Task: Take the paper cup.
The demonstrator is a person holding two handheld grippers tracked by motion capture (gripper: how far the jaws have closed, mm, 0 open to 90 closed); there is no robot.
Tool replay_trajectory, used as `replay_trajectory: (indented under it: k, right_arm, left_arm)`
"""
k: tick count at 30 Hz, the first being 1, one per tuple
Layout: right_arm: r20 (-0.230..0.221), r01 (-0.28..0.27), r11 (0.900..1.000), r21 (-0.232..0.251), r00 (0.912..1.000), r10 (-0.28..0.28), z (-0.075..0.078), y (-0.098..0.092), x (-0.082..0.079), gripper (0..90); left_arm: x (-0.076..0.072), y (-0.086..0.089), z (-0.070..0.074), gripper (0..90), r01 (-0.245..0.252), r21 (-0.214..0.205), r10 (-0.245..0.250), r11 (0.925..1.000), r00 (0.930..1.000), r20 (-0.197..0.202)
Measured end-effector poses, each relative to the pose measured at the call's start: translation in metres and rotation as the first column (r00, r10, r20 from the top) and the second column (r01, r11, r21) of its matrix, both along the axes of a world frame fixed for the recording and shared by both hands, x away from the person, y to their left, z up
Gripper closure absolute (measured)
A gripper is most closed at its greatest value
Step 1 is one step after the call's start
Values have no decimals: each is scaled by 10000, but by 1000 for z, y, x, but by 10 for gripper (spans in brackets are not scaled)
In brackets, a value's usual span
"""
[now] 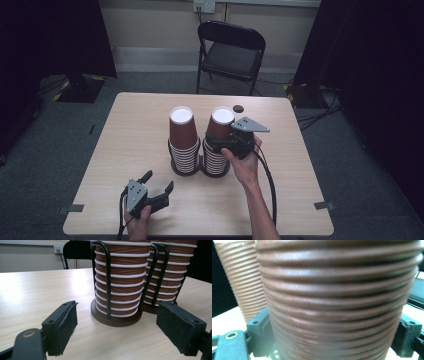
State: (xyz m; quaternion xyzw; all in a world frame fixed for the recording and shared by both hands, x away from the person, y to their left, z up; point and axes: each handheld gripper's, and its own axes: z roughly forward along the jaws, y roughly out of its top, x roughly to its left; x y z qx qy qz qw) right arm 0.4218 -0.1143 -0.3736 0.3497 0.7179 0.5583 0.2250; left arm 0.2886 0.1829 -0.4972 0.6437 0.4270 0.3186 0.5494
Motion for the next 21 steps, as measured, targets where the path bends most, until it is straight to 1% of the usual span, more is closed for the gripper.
replay_trajectory:
  k: [5,6,8,11,12,19,21]
  right_arm:
    - [-16,-8,10000,56,10000,8,2,0,0,122]
    - [22,114,9996,249,9999,-114,4,-1,-2,123]
    - [97,95,9995,302,9999,-98,7,-1,-2,124]
    - [58,31,9991,421,10000,-34,9,-2,-2,125]
    - [129,53,9992,395,9999,-58,11,-2,-1,125]
    - [261,-18,9987,506,9997,4,17,-2,-2,126]
    - [336,58,9984,556,9994,-76,19,-3,-3,126]
  left_arm:
    - [0,0,0,165,-15,-19,15,10000,10000,10]
    - [0,0,0,166,-30,8,30,10000,10000,21]
    - [0,0,0,166,-8,13,8,10000,10000,2]
    - [0,0,0,166,3,-27,-3,10000,10000,-4]
    - [0,0,0,166,9,-10,-9,10000,10000,-7]
    - [0,0,0,166,51,-3,-51,10000,10000,-13]
    - [1,0,0,166,47,-68,-47,10000,10000,-26]
